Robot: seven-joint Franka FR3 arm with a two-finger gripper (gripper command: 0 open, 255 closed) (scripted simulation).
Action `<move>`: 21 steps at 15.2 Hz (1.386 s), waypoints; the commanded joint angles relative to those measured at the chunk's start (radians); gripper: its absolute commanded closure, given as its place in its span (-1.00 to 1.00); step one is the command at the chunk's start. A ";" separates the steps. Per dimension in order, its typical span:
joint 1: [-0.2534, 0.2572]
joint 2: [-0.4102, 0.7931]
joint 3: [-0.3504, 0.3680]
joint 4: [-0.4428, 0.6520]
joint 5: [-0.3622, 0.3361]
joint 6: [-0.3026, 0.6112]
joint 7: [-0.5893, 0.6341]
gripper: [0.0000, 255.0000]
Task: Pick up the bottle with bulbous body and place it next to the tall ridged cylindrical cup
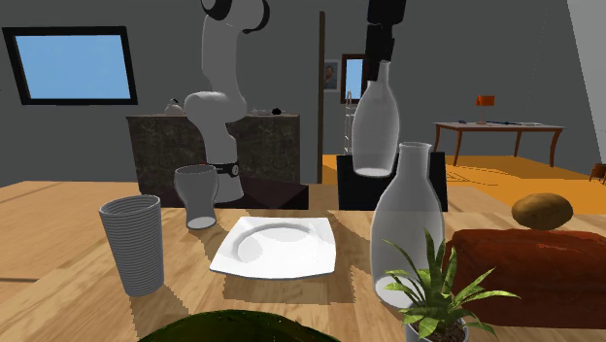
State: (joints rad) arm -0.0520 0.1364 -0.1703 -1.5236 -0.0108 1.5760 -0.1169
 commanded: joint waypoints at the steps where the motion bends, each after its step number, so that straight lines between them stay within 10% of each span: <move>1: -0.001 0.001 0.000 0.028 0.000 -0.026 -0.001 1.00; 15: -0.011 0.074 -0.004 0.314 0.012 -0.241 -0.014 1.00; 21: -0.059 -0.085 -0.046 0.138 -0.021 -0.217 -0.111 1.00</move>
State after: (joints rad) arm -0.1006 0.0695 -0.2075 -1.3745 -0.0278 1.3637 -0.2081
